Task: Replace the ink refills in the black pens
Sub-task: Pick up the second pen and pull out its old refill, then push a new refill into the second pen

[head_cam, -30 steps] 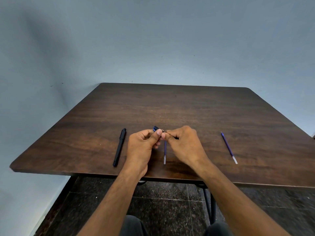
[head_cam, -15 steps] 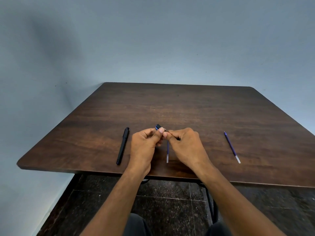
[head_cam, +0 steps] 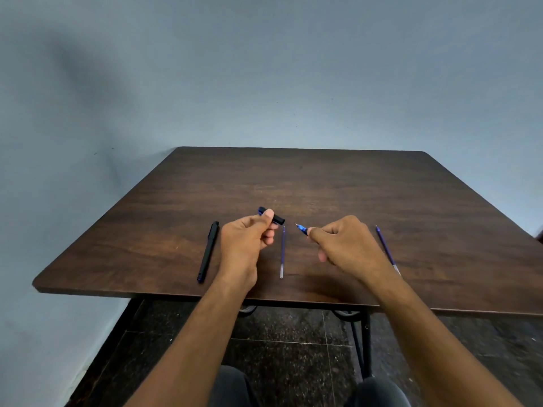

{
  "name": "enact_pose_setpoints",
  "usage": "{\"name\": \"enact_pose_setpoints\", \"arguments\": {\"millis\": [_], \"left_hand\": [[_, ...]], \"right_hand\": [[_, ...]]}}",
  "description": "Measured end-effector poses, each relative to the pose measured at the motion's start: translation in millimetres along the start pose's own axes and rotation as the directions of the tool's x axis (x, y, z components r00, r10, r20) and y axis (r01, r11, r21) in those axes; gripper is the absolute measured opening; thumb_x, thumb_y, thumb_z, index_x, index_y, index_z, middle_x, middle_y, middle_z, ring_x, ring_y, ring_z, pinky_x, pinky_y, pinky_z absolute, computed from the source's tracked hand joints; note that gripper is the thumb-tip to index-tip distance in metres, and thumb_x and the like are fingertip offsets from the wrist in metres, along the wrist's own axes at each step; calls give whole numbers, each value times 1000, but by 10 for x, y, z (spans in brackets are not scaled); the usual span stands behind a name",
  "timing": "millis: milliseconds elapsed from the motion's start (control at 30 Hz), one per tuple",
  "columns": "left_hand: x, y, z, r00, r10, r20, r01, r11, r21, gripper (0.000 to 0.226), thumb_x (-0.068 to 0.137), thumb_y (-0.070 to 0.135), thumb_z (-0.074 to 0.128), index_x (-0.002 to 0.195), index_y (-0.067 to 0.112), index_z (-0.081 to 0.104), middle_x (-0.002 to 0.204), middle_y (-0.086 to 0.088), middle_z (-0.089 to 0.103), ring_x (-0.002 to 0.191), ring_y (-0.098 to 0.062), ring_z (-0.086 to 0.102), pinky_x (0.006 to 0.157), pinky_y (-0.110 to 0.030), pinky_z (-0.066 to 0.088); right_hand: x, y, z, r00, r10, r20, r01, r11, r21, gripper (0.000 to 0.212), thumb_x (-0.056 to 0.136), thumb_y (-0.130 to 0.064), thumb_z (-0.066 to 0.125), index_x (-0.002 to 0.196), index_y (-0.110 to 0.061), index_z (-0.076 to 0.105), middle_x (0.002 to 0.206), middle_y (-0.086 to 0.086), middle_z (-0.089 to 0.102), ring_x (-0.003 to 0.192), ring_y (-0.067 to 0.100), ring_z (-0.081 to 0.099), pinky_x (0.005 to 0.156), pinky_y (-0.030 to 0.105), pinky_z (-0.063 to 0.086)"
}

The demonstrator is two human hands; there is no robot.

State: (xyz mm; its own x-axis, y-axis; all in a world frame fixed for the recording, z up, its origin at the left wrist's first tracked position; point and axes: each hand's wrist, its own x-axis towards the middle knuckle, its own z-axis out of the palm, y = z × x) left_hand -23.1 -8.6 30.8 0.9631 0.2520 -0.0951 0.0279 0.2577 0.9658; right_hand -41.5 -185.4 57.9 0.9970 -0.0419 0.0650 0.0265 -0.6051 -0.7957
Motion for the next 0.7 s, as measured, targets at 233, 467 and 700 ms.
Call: {"name": "enact_pose_setpoints", "arguments": {"millis": [233, 467, 700], "left_hand": [[31, 215, 219, 968, 144, 206, -247, 693, 677, 24, 87, 27, 77, 76, 6, 79, 64, -14, 67, 56, -13, 53, 59, -26, 44], [182, 266, 582, 976, -71, 204, -161, 392, 906, 34, 93, 33, 70, 106, 3, 75, 107, -16, 74, 101, -25, 69, 91, -35, 54], [389, 103, 677, 988, -93, 127, -86, 359, 930, 33, 80, 37, 83, 100, 11, 78, 101, -9, 76, 97, -23, 72, 89, -38, 58]], "right_hand": [[22, 129, -108, 994, 64, -89, -52, 989, 141, 37, 85, -25, 57, 53, -10, 70, 40, -3, 58, 41, 17, 43, 53, 33, 43], [13, 241, -111, 982, 144, -121, -113, 966, 234, 32, 83, -24, 55, 68, -5, 76, 52, 2, 69, 52, 22, 48, 52, 35, 42], [35, 335, -7, 979, 184, -84, -159, 957, 243, 33, 79, -24, 55, 69, 0, 74, 53, 5, 70, 48, 17, 52, 50, 33, 41]]}}
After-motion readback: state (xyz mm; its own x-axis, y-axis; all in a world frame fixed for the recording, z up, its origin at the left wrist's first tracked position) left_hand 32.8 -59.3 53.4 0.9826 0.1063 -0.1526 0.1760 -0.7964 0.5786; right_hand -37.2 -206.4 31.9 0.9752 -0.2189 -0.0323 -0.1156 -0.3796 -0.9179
